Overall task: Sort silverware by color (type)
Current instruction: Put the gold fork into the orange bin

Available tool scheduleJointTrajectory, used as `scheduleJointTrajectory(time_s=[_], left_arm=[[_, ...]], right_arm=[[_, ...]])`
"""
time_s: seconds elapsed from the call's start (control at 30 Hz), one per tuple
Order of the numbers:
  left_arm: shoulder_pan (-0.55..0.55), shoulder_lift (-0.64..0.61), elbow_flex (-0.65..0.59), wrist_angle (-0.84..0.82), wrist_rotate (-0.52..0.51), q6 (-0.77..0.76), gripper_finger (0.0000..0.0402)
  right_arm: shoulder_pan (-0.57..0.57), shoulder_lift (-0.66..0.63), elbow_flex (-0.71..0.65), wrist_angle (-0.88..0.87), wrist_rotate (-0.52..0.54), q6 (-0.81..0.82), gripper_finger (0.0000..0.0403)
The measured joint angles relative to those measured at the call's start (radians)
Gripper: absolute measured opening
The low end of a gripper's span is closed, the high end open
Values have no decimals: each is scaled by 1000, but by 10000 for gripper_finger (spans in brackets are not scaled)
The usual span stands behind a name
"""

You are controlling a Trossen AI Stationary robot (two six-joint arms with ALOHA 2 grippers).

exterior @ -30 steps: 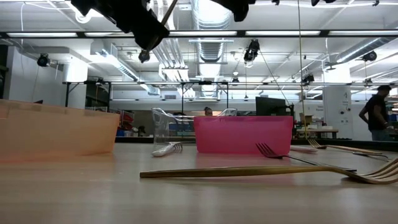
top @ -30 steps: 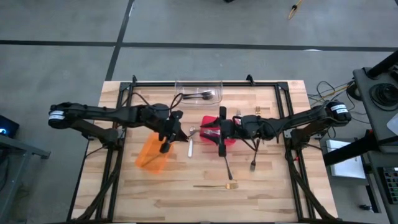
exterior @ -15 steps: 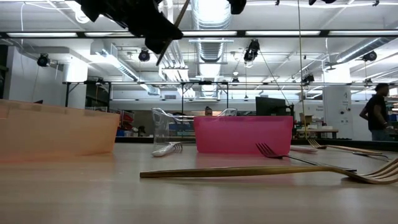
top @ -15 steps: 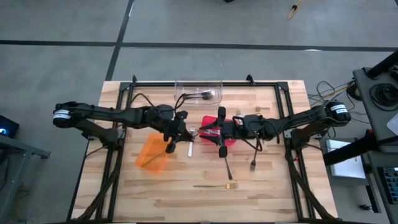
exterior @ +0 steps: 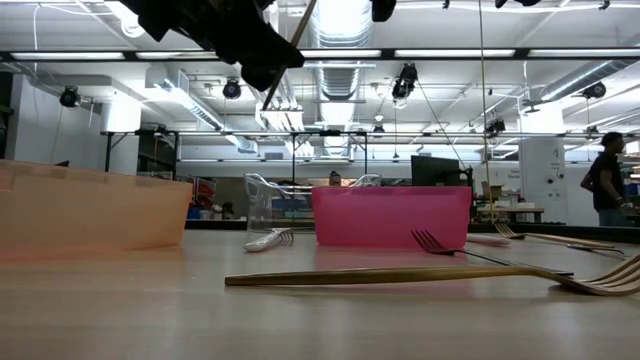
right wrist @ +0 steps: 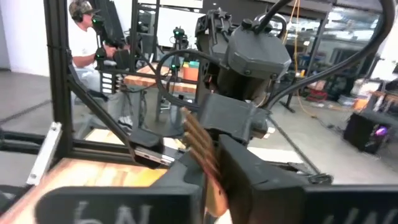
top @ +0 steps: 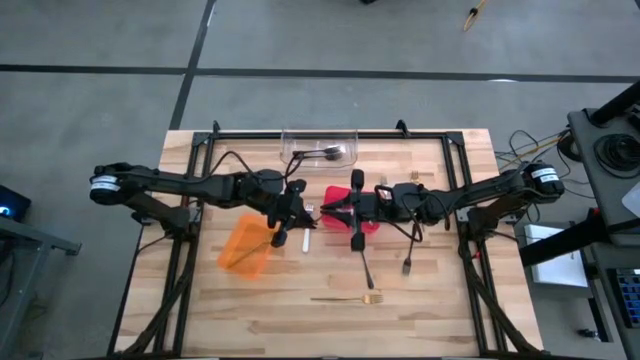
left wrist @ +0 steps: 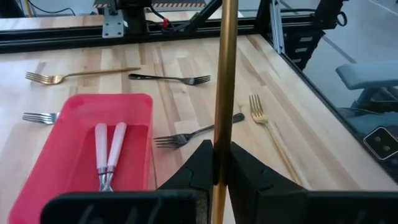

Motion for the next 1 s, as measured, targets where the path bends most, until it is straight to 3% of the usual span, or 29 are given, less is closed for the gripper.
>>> scheduleJointTrajectory(time_s=[0.37, 0.63, 0.83, 1.0], left_arm=[[2, -1, 5, -4, -15, -6, 41], [7, -1, 24, -3, -34, 3, 114], [7, -3, 55, -72, -237, 48, 180], [9, -4, 101, -167, -462, 54, 210]], right_arm=[[-1, 0, 0, -2, 30, 11, 11], [0, 0, 0, -6, 38, 35, 11], [0, -7, 0, -43, 164, 36, 11], [1, -22, 0, -107, 417, 89, 10]])
